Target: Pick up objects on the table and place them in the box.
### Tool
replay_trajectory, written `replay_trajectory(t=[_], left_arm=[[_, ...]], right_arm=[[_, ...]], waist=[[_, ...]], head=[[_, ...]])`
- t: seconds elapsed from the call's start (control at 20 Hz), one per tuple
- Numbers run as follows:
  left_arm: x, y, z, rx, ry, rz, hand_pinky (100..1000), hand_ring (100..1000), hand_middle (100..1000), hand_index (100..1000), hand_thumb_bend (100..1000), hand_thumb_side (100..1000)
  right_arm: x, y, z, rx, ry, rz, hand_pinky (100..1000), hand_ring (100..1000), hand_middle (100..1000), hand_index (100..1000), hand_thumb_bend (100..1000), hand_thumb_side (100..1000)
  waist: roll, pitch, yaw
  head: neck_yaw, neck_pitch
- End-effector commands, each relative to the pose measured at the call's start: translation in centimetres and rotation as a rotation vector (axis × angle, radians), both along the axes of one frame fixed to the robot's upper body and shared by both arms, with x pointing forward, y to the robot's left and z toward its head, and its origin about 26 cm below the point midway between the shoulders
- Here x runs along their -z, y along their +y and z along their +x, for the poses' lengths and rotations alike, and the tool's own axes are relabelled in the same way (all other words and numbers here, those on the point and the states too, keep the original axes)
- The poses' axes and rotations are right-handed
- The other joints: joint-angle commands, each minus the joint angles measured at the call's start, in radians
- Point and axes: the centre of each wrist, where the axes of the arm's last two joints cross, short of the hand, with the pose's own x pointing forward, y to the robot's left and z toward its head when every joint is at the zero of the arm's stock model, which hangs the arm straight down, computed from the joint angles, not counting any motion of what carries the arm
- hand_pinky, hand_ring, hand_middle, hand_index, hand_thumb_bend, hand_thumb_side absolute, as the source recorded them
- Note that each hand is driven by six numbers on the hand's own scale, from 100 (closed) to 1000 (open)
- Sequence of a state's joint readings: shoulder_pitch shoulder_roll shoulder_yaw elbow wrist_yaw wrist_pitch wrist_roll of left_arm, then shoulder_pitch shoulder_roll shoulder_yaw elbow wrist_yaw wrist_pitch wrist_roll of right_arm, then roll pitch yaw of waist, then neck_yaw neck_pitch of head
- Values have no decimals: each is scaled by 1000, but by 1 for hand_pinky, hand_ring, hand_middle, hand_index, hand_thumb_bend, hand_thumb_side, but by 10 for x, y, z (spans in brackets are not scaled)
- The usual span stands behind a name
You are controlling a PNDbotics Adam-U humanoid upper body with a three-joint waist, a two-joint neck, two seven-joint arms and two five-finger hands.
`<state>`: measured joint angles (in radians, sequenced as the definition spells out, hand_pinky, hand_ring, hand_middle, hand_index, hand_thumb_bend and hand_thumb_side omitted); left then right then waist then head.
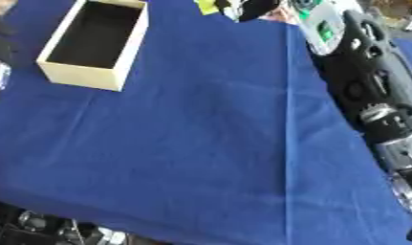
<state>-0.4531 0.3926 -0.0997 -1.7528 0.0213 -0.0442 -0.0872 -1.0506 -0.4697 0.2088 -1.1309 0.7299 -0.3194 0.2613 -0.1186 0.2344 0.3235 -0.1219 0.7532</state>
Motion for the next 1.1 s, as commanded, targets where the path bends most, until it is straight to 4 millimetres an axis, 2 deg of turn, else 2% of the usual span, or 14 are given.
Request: replay_trajectory(t=[0.05,0.2,0.45,0.8,1.1], left_arm=[[-15,-8,-2,38,-59,-31,577,664,668,825,100,214],[-20,-15,-3,72,-78,-55,571,657,661,822,100,212],[-26,-22,-4,119,-103,-77,557,650,657,819,100,207],[-32,-29,-5,167,-124,-88,553,650,657,817,100,206],[-35,-33,-6,198,-134,-92,552,650,657,817,100,205]], right_arm=[[-16,7,0,-10,-41,2,878,697,394,576,100,100],[-14,17,3,-22,-38,6,876,696,397,578,100,100],[-7,36,6,-61,-28,0,873,697,408,582,100,100],[3,58,8,-105,0,-25,871,702,429,596,100,100],[5,72,7,-119,-39,-72,872,722,500,658,100,100]], waist=[[-7,-22,26],[-17,-21,51],[-20,-19,82],[-20,-15,106],[-17,-13,117]], head=[[-8,-17],[-16,-25],[-32,-32],[-48,-40],[-59,-42]])
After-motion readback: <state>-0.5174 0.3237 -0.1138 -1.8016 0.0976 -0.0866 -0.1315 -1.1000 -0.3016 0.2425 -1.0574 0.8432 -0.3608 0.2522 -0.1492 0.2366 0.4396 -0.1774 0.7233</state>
